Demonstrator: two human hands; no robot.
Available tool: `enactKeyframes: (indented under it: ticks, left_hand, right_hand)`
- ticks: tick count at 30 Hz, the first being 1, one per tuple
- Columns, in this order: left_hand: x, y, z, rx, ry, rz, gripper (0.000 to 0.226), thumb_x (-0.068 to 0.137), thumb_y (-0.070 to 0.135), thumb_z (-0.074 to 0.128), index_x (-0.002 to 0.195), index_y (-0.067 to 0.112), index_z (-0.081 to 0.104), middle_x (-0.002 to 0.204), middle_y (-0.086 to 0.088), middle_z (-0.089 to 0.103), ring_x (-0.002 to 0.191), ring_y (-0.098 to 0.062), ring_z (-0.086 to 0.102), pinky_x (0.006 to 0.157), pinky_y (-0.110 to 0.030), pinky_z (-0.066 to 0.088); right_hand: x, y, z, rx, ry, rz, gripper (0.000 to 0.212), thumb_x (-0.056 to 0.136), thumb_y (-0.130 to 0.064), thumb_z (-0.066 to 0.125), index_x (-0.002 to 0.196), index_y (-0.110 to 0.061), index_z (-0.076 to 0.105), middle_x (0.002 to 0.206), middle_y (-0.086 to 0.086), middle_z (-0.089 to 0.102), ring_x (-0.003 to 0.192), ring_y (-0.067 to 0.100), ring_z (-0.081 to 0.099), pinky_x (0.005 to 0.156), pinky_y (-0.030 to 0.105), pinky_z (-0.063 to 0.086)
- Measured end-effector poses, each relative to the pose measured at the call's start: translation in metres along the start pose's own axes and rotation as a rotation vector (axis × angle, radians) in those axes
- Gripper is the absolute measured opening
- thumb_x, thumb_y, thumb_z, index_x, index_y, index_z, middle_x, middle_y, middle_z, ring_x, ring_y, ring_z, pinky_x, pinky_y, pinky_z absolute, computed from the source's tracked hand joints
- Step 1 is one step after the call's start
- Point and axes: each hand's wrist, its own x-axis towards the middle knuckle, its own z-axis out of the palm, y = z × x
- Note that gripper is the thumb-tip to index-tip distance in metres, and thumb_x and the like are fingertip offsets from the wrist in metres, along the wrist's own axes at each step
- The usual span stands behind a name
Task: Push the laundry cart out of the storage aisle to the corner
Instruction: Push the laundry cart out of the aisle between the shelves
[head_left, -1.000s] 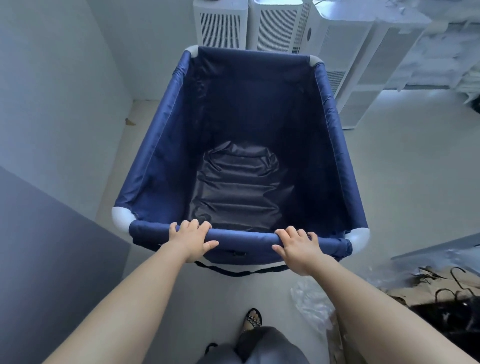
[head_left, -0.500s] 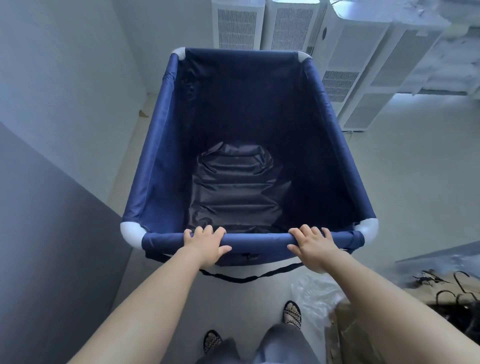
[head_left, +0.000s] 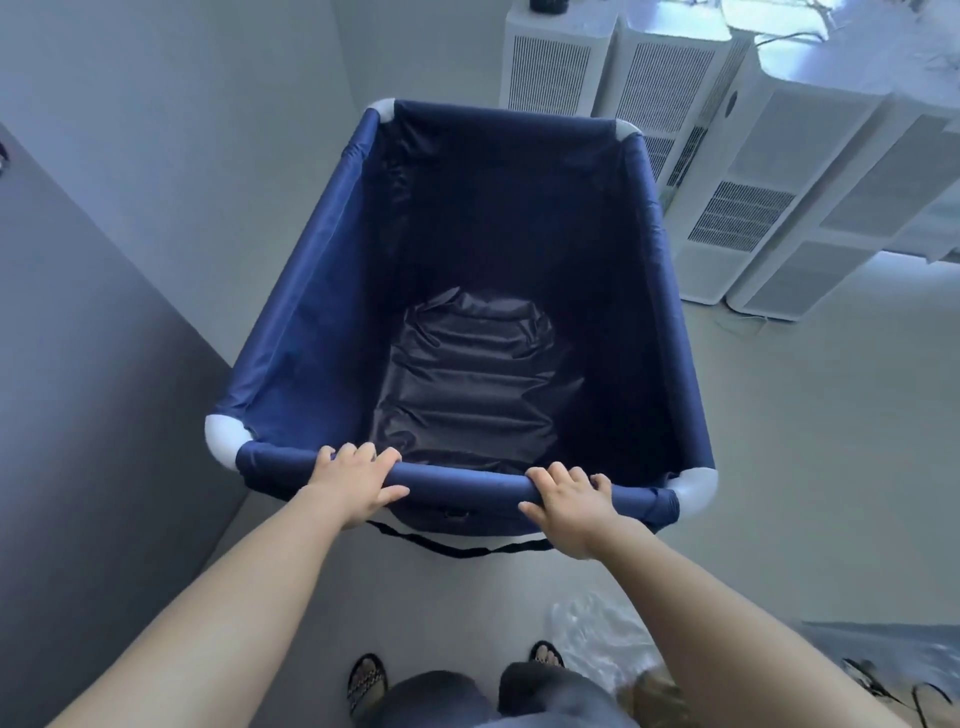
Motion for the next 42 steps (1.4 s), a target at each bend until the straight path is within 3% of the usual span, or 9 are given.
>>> enactKeyframes:
  ticks: [5,8,17,23,26,32,42]
  left_hand:
    - [-0.010,0.022,0.006,0.012,0.043,-0.118,0.053,0.093,0.060,0.027,0.136,0.028,0.030,0.130,0.000,0.045,0.123,-0.021,0.041,0.108,-0.041,0.025]
    - [-0.017,0.034,0.012,-0.046,0.053,-0.179,0.053,0.094,0.059,0.028,0.137,0.028,0.029,0.134,0.001,0.042,0.128,-0.020,0.035,0.112,-0.041,0.021]
    - [-0.047,0.066,0.026,-0.218,0.077,-0.255,0.050,0.095,0.054,0.031,0.139,0.031,0.028,0.138,0.002,0.039,0.132,-0.020,0.028,0.116,-0.045,0.012]
    - [-0.061,0.074,0.036,-0.239,0.178,-0.242,0.044,0.095,0.054,0.028,0.132,0.033,0.039,0.125,0.005,0.051,0.122,-0.019,0.042,0.111,-0.038,0.022]
    - [-0.061,0.075,0.039,-0.277,0.157,-0.250,0.040,0.096,0.053,0.026,0.126,0.034,0.044,0.118,0.004,0.054,0.115,-0.021,0.046,0.105,-0.036,0.026]
    - [-0.049,0.065,0.033,-0.364,-0.062,-0.212,0.043,0.095,0.057,0.024,0.127,0.035,0.042,0.120,0.002,0.052,0.116,-0.024,0.043,0.101,-0.040,0.027]
    - [-0.013,0.046,0.016,-0.343,0.039,-0.204,0.049,0.090,0.065,0.030,0.127,0.034,0.041,0.120,0.005,0.052,0.115,-0.021,0.045,0.098,-0.039,0.027]
  right_hand:
    - [0.002,0.018,-0.005,-0.052,-0.038,-0.141,0.043,0.097,-0.027,0.040,0.137,-0.025,0.024,0.128,0.003,0.038,0.115,0.026,0.037,0.101,0.047,0.023]
    - [0.001,0.026,-0.006,-0.049,-0.053,-0.190,0.044,0.097,-0.024,0.041,0.137,-0.024,0.023,0.128,0.004,0.038,0.116,0.026,0.037,0.100,0.047,0.024]
    - [-0.013,0.040,-0.006,-0.077,-0.018,-0.238,0.044,0.097,-0.046,0.035,0.135,-0.025,0.029,0.129,0.002,0.042,0.117,0.027,0.039,0.101,0.048,0.024]
    - [-0.016,0.037,-0.004,-0.195,0.067,-0.194,0.053,0.091,-0.064,0.026,0.124,-0.025,0.040,0.118,0.004,0.048,0.106,0.028,0.048,0.089,0.046,0.033]
    - [-0.011,0.024,-0.005,-0.169,0.046,-0.267,0.057,0.091,-0.065,0.026,0.116,-0.018,0.046,0.116,0.004,0.050,0.103,0.028,0.050,0.085,0.043,0.036]
    - [0.008,0.020,-0.013,-0.200,-0.102,-0.316,0.058,0.091,-0.064,0.029,0.119,-0.015,0.042,0.119,0.006,0.044,0.108,0.028,0.045,0.082,0.045,0.038]
    - [0.045,0.015,-0.031,-0.298,0.059,-0.282,0.058,0.091,-0.065,0.027,0.121,-0.018,0.043,0.118,0.004,0.045,0.109,0.025,0.042,0.087,0.041,0.037]
